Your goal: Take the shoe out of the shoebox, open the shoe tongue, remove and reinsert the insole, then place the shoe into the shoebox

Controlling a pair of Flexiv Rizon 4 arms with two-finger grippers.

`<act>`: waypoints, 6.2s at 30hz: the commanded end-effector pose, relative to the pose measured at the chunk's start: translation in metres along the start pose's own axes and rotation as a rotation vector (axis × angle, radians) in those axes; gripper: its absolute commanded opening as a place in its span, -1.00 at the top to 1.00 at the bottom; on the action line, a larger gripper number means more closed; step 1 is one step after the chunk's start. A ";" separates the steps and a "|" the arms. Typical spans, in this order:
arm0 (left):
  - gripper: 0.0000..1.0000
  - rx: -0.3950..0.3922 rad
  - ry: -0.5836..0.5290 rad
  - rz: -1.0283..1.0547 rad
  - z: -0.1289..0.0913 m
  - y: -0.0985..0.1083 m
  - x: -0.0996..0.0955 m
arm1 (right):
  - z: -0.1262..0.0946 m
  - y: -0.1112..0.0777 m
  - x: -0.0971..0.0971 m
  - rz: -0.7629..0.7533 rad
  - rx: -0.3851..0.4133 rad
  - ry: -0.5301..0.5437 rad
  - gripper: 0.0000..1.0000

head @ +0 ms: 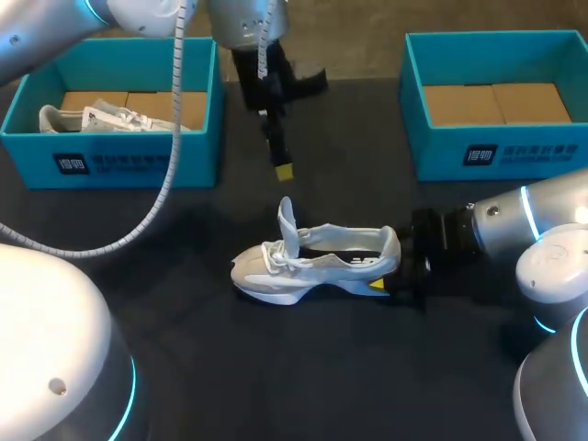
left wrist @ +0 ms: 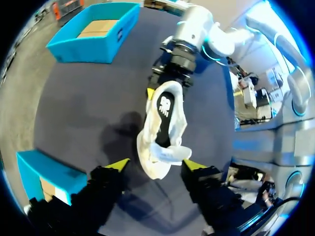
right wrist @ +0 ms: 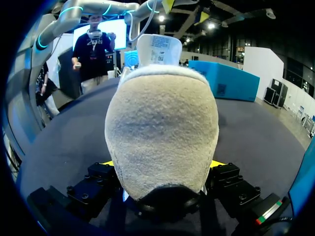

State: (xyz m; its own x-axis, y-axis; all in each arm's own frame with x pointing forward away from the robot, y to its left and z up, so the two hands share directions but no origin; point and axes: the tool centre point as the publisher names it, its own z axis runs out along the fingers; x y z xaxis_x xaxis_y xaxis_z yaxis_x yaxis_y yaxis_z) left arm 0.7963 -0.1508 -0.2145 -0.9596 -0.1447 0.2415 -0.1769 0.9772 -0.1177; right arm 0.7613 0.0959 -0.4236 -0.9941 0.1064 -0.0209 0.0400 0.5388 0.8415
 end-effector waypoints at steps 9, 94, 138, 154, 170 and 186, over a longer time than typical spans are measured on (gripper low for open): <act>1.00 -0.053 0.019 0.154 0.030 -0.039 0.022 | 0.002 0.001 0.001 0.000 0.004 -0.002 1.00; 0.06 -0.106 -0.068 0.433 0.232 -0.056 0.021 | 0.002 0.001 0.001 0.000 0.004 -0.002 1.00; 1.00 -0.083 -0.071 0.406 0.181 -0.021 0.003 | 0.002 0.001 0.001 0.000 0.004 -0.002 1.00; 1.00 0.056 -0.017 0.399 0.140 -0.041 0.026 | 0.002 0.001 0.001 0.000 0.004 -0.002 1.00; 1.00 0.169 0.030 0.414 0.120 -0.083 0.045 | 0.002 0.001 0.001 0.000 0.004 -0.002 1.00; 0.10 0.278 0.011 0.401 0.116 -0.088 0.050 | 0.002 0.001 0.001 0.000 0.004 -0.002 1.00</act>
State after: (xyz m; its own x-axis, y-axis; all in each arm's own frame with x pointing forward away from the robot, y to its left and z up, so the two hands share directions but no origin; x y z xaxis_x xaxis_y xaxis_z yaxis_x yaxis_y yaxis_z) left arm 0.7438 -0.2722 -0.3021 -0.9576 0.2458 0.1501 0.1610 0.8890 -0.4286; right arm 0.7613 0.0975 -0.4238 -0.9941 0.1066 -0.0209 0.0401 0.5389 0.8414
